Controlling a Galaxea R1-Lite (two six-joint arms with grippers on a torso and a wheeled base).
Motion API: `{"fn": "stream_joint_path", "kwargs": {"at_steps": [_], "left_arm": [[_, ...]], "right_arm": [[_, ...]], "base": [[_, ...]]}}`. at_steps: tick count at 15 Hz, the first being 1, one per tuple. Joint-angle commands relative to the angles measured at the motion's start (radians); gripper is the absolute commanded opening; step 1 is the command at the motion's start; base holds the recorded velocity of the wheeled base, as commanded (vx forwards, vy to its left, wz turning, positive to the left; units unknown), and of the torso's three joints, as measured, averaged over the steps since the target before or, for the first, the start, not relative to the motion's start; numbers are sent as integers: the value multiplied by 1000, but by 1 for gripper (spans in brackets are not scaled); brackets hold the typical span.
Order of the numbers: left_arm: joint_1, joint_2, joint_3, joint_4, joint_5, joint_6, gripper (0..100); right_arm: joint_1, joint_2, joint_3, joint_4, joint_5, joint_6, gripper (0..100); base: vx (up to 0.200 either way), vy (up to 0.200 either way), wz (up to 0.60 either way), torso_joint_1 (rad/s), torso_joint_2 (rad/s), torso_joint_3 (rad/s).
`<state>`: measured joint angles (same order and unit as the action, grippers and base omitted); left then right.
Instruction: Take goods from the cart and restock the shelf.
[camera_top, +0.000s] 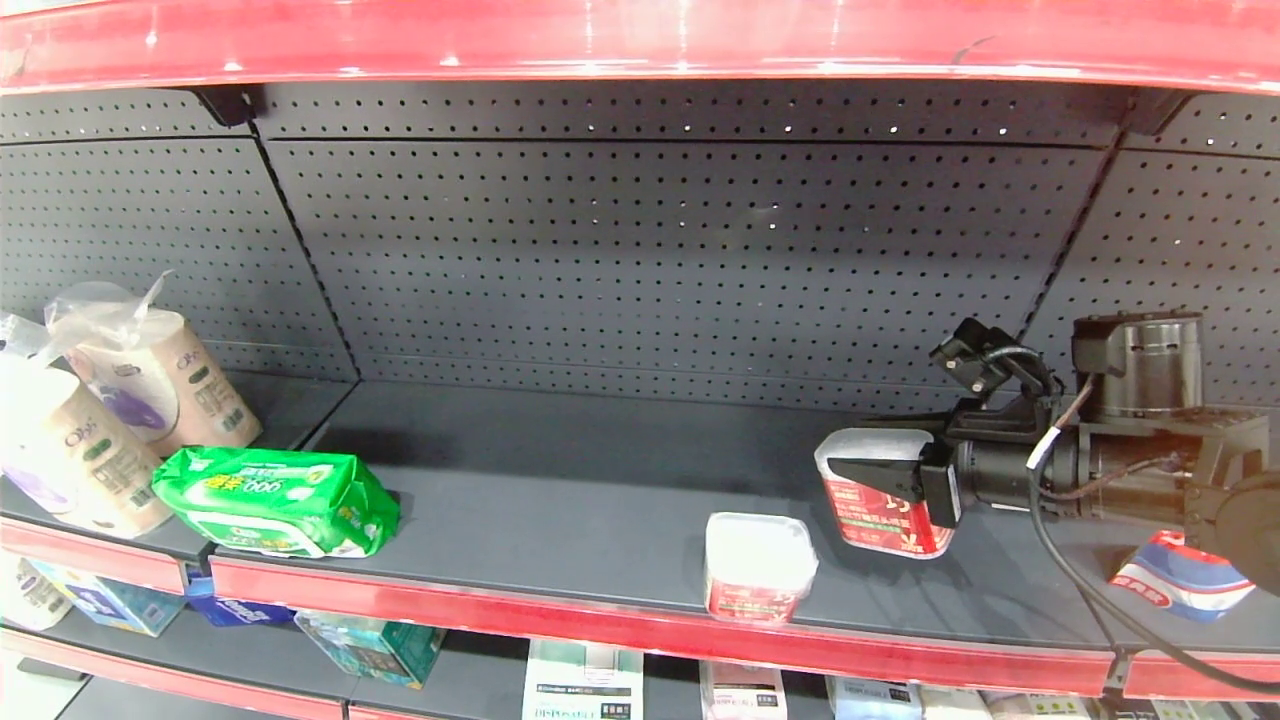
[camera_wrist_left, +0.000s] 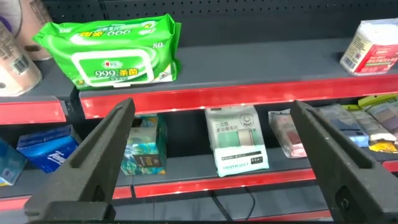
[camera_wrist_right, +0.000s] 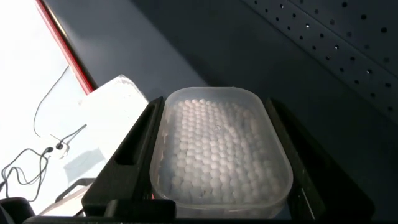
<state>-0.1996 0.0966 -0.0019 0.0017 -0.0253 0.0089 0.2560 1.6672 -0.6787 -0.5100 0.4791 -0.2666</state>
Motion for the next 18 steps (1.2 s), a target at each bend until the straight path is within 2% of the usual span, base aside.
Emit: {"fn": "stream_joint_path", "kwargs": {"at_steps": [1,7,9,15,18], "left_arm": [[0,3,0,0,-1,0,100],[0,2,0,0,-1,0,100],[0,3,0,0,1,0,100],[0,3,0,0,-1,0,100],[0,3,0,0,-1,0,100]], "right_arm": [[0,11,-8,-1,-1,0,0],[-3,85,-59,-18,3,0,0],[2,161,-81,-94,4,0,0],[-6,210,-108,-108,32,1,0],[-7,278,-151,-176,50,-11,0]], "base": [[0,0,0,0,0,0],[0,0,0,0,0,0],[0,0,0,0,0,0],[0,0,0,0,0,0],[0,0,0,0,0,0]]}}
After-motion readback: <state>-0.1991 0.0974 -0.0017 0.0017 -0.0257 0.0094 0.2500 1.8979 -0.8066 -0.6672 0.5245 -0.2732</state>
